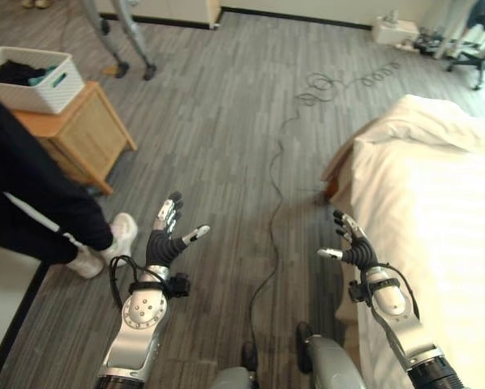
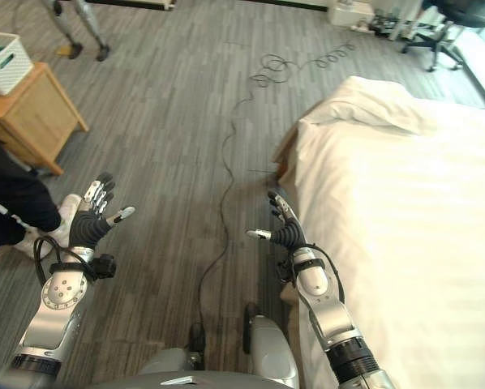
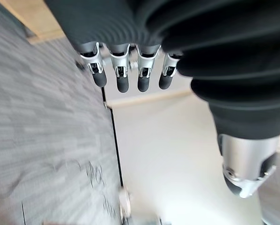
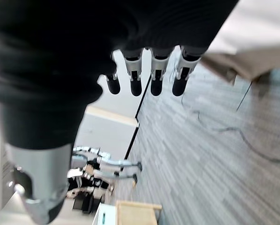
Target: Making the bed.
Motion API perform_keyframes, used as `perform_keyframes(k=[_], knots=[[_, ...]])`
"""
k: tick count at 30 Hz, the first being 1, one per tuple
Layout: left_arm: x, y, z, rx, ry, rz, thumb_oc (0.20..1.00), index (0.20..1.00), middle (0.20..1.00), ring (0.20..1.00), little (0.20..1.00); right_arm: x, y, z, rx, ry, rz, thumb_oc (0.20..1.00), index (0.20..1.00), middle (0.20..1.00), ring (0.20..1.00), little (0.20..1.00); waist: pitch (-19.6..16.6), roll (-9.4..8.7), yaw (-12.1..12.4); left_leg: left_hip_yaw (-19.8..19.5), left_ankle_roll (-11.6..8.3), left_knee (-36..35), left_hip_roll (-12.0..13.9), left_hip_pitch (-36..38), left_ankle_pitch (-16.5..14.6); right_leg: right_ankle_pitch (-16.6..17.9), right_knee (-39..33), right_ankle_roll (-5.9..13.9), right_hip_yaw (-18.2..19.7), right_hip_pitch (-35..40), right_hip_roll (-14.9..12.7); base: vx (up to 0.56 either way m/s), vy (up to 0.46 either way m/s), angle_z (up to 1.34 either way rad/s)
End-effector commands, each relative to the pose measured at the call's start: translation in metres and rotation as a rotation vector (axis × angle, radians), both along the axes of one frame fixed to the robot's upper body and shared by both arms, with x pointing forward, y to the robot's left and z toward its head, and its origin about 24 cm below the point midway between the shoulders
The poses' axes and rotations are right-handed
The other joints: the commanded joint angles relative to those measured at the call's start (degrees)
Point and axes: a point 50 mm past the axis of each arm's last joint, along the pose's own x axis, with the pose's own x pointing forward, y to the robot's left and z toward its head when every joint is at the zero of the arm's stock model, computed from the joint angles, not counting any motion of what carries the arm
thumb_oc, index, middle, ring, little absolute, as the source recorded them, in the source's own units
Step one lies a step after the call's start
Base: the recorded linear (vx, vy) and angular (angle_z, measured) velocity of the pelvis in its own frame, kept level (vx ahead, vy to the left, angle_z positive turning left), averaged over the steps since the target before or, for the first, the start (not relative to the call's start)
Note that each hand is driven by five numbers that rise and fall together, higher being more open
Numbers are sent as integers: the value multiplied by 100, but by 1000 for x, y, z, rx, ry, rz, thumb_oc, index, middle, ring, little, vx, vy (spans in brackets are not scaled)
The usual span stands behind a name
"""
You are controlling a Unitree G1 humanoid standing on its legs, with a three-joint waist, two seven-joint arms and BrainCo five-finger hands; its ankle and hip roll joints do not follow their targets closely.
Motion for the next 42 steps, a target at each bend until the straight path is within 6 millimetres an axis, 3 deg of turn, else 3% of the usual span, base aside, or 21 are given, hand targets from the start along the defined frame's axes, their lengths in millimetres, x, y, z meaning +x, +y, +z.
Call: perform_keyframes(k=[1, 10, 11, 15, 18, 21, 24, 25, 28, 30, 33, 37, 39, 40, 42], knots=[[-2, 2, 20, -41, -113, -34, 1000, 1000, 1000, 1000, 1000, 8, -3, 24, 16, -122, -1, 1000, 1000, 1000, 1000, 1000, -128, 38, -8, 506, -157, 249, 435, -39, -736, -768, -546, -8, -169, 1087, 77, 165, -72, -17], [-9, 0, 10, -35, -58, -42, 1000, 1000, 1000, 1000, 1000, 3, -15, 19, -10, -95, -34, 1000, 1000, 1000, 1000, 1000, -292, 97, -58, 607, -291, 48, 552, 263, -669, -694, -1059, -33, -277, 1555, 74, 109, -32, -15], [-25, -3, -53, -245, 218, 95, 1000, 1000, 1000, 1000, 1000, -10, -52, -21, -97, 96, -200, 1000, 1000, 1000, 1000, 1000, -420, 338, -206, 275, -130, -139, 392, -60, -530, -883, 384, 253, -638, 698, -73, 65, 1, -2], [-27, 2, -42, -183, 169, 100, 1000, 1000, 1000, 1000, 1000, -5, -46, -12, -106, 54, -162, 1000, 1000, 1000, 1000, 1000, -482, 208, 5, 232, -71, -139, 297, -56, -585, -900, -95, 164, -594, 935, -106, 39, -5, 10], [-27, 5, -34, -157, 126, 118, 1000, 1000, 1000, 1000, 1000, 4, -39, -1, -93, 8, -128, 1000, 1000, 1000, 1000, 1000, -446, 108, 225, 199, 15, -77, 221, 21, -682, -862, 21, 196, -538, 1005, -133, 65, 8, 3], [-22, 4, -27, -137, 101, 86, 1000, 1000, 1000, 1000, 1000, 9, -38, 13, -130, -52, -113, 1000, 1000, 1000, 1000, 1000, -324, 102, 286, 87, 127, 49, 152, 146, -797, -686, 1162, 449, -744, 733, -326, 70, 40, 2], [-14, 6, -24, -92, 97, 84, 1000, 1000, 1000, 1000, 1000, 12, -40, 21, -152, -94, -124, 1000, 1000, 1000, 1000, 1000, -236, 132, 223, -115, 115, -41, 194, 335, -828, -464, 1912, 501, -795, 391, -333, 122, -12, 31], [-12, 4, -24, -97, 97, 82, 1000, 1000, 1000, 1000, 1000, 13, -41, 25, -150, -106, -131, 1000, 1000, 1000, 1000, 1000, -201, 154, 145, -231, 73, -77, 227, 400, -841, -584, 1842, 419, -682, 139, -129, 137, -44, 47], [-10, 3, -22, -113, 89, 76, 1000, 1000, 1000, 1000, 1000, 14, -43, 29, -146, -121, -139, 1000, 1000, 1000, 1000, 1000, -166, 174, 101, -284, 30, -79, 259, 444, -902, -696, 1439, 324, -729, 17, -61, 191, -68, 44], [-8, 7, -16, -80, 70, 88, 1000, 1000, 1000, 1000, 1000, 18, -41, 39, -126, -164, -144, 1000, 1000, 1000, 1000, 1000, -119, 133, 99, -213, -116, -123, 321, 600, -1032, -491, 187, 272, -1098, -135, -291, 292, -143, 8], [-3, 12, -14, -22, 71, 100, 1000, 1000, 1000, 1000, 1000, 18, -42, 45, -115, -196, -159, 1000, 1000, 1000, 1000, 1000, -69, 105, 84, -209, -277, -127, 463, 846, -1235, -193, -494, 388, -1337, -209, -397, 363, -162, -6], [-3, 12, -18, 1, 87, 100, 1000, 1000, 1000, 1000, 1000, 17, -40, 48, -105, -211, -150, 1000, 1000, 1000, 1000, 1000, -97, 71, 65, -214, -315, -53, 503, 1074, -1523, -99, -649, 388, -1382, -112, -442, 389, -130, 10], [-13, 14, -24, -6, 108, 111, 1000, 1000, 1000, 1000, 1000, 17, -36, 50, -89, -223, -125, 1000, 1000, 1000, 1000, 1000, -199, 143, 10, -109, -454, 599, 687, 1150, -1816, -105, -556, 235, -1379, 103, -365, 597, -178, 15], [-15, 16, -25, -15, 109, 124, 1000, 1000, 1000, 1000, 1000, 18, -34, 51, -77, -225, -111, 1000, 1000, 1000, 1000, 1000, -217, 185, 8, -14, -560, 1082, 755, 1018, -1652, -142, -606, 171, -1405, 230, -294, 459, -195, -19], [-17, 20, -24, -32, 104, 143, 1000, 1000, 1000, 1000, 1000, 21, -27, 50, -70, -220, -86, 1000, 1000, 1000, 1000, 1000, -141, 172, 93, 47, -806, 2783, 991, 265, -937, -287, -831, -109, -1456, 558, -160, 329, -270, -39]])
